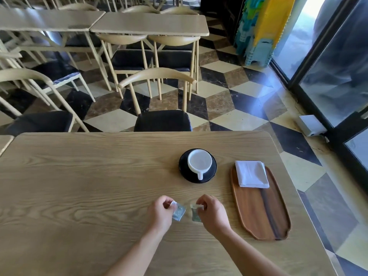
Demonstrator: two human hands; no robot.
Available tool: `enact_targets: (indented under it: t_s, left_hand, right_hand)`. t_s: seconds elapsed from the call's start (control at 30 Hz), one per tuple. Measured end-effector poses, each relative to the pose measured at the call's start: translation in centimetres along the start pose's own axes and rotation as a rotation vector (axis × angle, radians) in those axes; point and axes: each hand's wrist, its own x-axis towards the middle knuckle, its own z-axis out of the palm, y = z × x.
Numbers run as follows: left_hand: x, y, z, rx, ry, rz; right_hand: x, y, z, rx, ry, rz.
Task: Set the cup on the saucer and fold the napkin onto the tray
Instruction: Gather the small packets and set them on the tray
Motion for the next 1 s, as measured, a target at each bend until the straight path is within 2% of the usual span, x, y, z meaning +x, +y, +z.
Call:
enact_targets:
  t_s: [0.2,0.47,0.6,0.87,1.0]
  left_hand:
    - [-0.6,3.5,3.0,0.1,-0.085,0.08]
    - [-2.6,8.1,10.9,0.198,-0.269,0.242]
    - [-3.0,9.8,14.9,0.26,-0.309,0.303]
    - [-2.6,10.4,20.6,0.415,-0.329,0.315]
    - [-2.2,10.3,21.4,0.495,-0.283,0.454]
  right_hand:
    - [-0.5,2.4,-4.6,0.073,0.148,0.071]
    - [-1.1,8.2,-11.9,0.09,0.284,0.201]
    - [-0.3,10.8,-14.3,0.049,0.302,0.235]
    - [1.7,14.4,-15.5,0.039,0.272,0.267]
    - [2.7,14.8,-15.6,0.003,0.268,0.257]
